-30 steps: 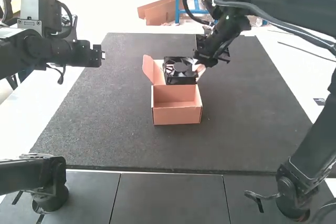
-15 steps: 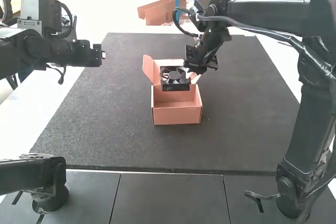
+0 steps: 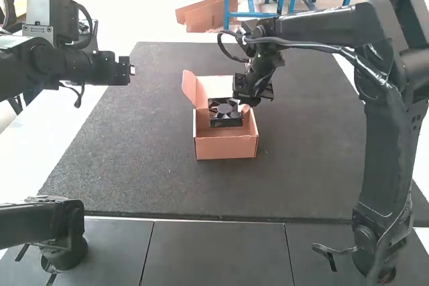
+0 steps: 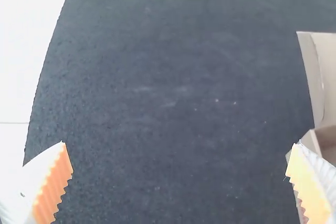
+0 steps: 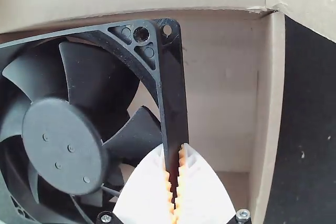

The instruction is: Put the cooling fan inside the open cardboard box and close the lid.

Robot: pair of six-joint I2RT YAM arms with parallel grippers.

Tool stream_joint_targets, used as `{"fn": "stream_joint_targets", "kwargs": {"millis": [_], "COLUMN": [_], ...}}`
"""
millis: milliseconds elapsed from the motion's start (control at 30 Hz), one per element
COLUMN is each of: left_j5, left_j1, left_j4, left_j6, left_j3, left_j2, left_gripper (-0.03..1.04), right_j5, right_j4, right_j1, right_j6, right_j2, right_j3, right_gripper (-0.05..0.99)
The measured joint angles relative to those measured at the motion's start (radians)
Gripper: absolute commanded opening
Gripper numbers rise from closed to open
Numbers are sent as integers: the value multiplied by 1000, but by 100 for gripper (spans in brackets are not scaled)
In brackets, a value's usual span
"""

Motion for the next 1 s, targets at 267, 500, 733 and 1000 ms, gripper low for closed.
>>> {"fn": "stream_joint_targets", "kwargs": {"millis": [267,500,733,1000], "left_j5": [0,0,27,49], "left_j1": [0,0,0,-43], "left_j4": [-4,1,32,105], "left_j6": [-3,-3,-14,-26], "left_j3": [0,0,0,0], "left_j2": [0,0,2,103], "left_gripper": [97,97,97,97], "right_j5": [7,-35,-178,-108], "right_j4": [5,7,-53,-106], "right_j1": [0,-3,-53,-171], "right_j6": [-14,-22,-24,-134], "right_j2": [55,55,55,-15], "right_j3": [-33,-29,175,324], "right_gripper": [6,63,80,90]}}
